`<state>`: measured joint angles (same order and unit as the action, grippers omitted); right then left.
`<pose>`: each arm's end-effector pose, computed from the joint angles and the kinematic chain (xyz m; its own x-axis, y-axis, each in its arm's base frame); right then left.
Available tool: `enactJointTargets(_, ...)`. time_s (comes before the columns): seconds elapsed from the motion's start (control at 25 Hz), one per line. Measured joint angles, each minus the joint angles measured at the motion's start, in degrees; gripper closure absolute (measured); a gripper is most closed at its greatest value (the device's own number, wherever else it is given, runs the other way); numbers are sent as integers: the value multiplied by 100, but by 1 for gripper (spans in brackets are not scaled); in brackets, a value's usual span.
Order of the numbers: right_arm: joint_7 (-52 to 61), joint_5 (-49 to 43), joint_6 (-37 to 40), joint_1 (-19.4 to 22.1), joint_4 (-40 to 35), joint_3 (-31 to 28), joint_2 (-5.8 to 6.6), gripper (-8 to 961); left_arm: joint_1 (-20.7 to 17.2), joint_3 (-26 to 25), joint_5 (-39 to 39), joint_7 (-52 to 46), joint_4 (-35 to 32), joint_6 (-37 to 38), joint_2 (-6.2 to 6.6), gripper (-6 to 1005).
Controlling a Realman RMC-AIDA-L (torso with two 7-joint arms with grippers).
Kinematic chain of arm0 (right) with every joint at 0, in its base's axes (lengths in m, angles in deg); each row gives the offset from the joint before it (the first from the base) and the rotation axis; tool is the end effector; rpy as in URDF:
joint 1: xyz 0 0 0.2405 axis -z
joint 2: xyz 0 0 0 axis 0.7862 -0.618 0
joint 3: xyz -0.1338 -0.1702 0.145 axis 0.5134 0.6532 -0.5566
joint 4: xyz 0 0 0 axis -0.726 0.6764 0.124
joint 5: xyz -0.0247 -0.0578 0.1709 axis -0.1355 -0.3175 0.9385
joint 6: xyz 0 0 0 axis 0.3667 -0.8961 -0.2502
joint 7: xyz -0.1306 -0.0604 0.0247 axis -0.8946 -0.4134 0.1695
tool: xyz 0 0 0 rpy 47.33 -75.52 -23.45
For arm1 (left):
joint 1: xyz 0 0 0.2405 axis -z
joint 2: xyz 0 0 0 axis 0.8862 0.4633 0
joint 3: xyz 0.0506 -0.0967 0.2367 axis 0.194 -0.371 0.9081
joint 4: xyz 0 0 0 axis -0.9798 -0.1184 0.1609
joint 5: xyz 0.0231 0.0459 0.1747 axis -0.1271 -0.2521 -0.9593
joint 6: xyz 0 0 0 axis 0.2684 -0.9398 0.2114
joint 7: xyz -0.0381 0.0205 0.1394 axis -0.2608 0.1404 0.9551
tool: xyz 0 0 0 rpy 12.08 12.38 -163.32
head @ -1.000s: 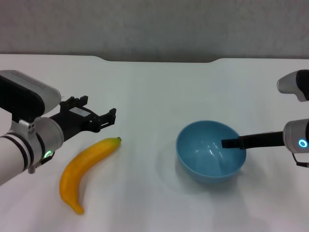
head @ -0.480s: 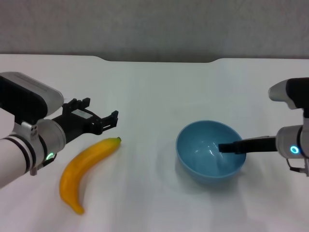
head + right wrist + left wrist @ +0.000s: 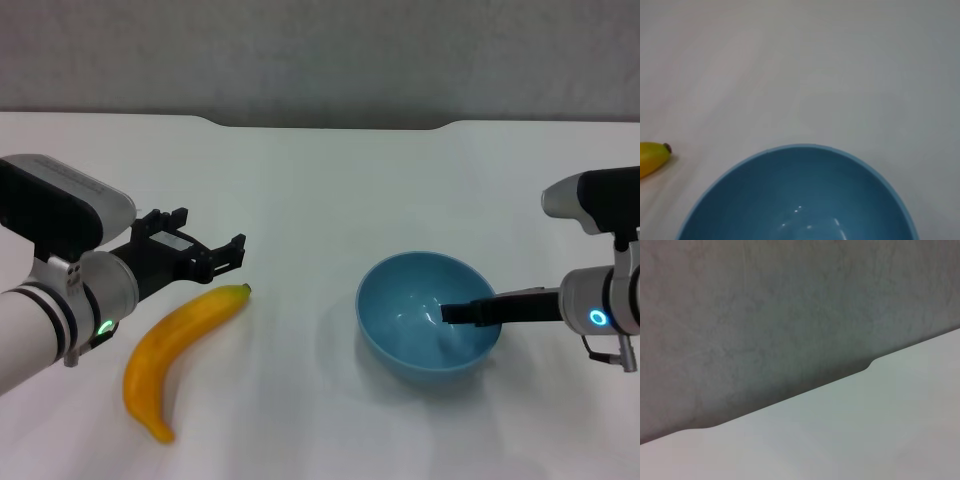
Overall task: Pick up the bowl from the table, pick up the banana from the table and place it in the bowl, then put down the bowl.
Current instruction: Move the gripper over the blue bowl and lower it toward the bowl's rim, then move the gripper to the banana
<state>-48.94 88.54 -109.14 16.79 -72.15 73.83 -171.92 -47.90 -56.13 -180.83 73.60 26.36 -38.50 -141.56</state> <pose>0.2793 0.3666 -0.0508 0.5289 -0.7996 -0.2846 -0.8195 -0.3939 -0.4162 -0.2469 0.3454 -0.0282 0.8285 0.3463 0.4401 0.5594 -0.4738 -0.6801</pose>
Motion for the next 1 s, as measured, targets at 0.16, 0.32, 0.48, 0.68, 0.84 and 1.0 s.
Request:
enactJointTargets(0.16, 19, -22, 45, 14, 6, 3, 8, 444, 0, 0, 4, 0, 0, 0, 0, 152)
enactJointTargets(0.32, 11, -53, 92, 21, 6, 38, 10, 512, 0, -1, 4, 0, -8, 0, 0, 154)
enactJointTargets(0.48, -47, -60, 153, 22, 7, 126, 14, 697, 12, -1, 4, 0, -8, 0, 0, 157)
enactJointTargets(0.68, -71, -22, 256, 57, 7, 163, 2, 782, 2, -1, 22, 0, -2, 0, 0, 159)
enactJointTargets(0.84, -71, -2, 345, 127, -25, 159, 0, 850, -13, -1, 72, 0, -5, -2, 0, 161)
enactJointTargets(1.0, -76, 133, 446, 454, -385, 141, -1, 900, -93, 50, 92, -82, 200, -106, 19, 163)
